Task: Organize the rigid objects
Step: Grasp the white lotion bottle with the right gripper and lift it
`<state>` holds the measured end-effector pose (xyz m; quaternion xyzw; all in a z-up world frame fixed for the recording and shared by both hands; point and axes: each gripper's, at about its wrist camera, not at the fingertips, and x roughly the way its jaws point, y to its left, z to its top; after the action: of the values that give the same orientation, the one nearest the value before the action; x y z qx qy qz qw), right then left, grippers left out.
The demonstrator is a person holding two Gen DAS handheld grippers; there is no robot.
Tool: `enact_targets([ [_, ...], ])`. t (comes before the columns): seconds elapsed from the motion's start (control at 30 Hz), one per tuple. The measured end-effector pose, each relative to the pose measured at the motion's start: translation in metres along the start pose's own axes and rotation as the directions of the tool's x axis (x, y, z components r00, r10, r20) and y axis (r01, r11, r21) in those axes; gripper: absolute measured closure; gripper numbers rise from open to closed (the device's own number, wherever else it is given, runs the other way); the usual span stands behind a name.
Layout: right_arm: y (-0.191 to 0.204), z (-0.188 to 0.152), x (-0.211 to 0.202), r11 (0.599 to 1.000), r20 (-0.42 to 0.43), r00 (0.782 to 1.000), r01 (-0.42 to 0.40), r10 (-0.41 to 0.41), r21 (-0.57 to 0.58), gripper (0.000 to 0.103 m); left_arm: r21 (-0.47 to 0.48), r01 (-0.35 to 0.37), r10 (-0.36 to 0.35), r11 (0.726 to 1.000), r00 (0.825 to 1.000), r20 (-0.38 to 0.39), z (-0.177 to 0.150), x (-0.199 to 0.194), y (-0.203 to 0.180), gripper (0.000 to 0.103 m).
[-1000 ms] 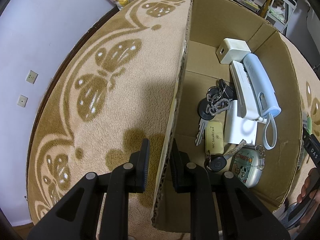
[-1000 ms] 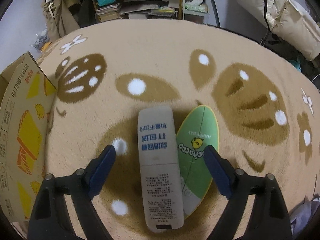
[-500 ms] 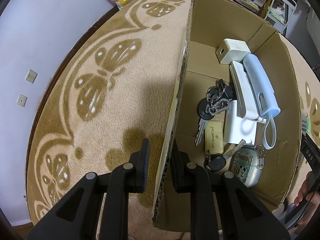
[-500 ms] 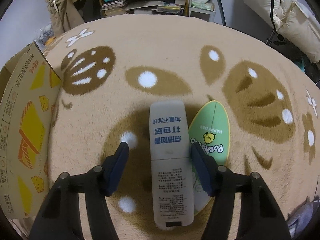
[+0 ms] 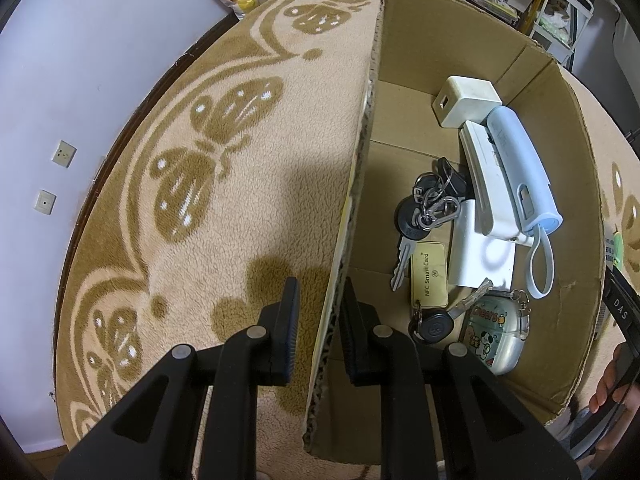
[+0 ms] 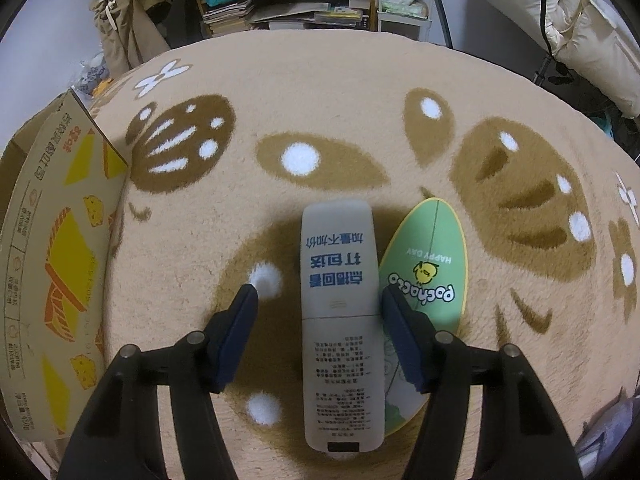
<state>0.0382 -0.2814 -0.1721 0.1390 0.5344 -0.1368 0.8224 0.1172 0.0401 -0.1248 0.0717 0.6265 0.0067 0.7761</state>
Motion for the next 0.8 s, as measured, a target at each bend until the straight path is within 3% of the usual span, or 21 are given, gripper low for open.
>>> enact_targets([
  [0.33,0.006,0.002,0.003,1.0,-0.006,1.0,-0.017,0.017,0.001,0.039,0.01,-0.017,0.017,1.0,1.0,0.001,0.0,0.0,-0.003,0.084],
  [0.5,0.008,0.002,0.004,0.997,-0.017,0.997,-0.069,0.07,0.035,0.039,0.016,-0.028,0.028,0.999,1.0,-0.001,0.0,0.001,-0.005,0.084],
  [0.73,0.021,-0.005,0.014,1.0,-0.044,0.999,-0.03,0.03,-0.002,0.039,0.031,-0.055,0.055,0.998,0.998,-0.004,0.001,0.004,-0.008,0.084],
  [0.8,0.025,-0.005,0.013,1.0,-0.033,0.999,-0.008,0.008,-0.012,0.047,0.039,-0.066,0.066,0.997,0.998,-0.003,0.001,0.005,-0.01,0.084],
])
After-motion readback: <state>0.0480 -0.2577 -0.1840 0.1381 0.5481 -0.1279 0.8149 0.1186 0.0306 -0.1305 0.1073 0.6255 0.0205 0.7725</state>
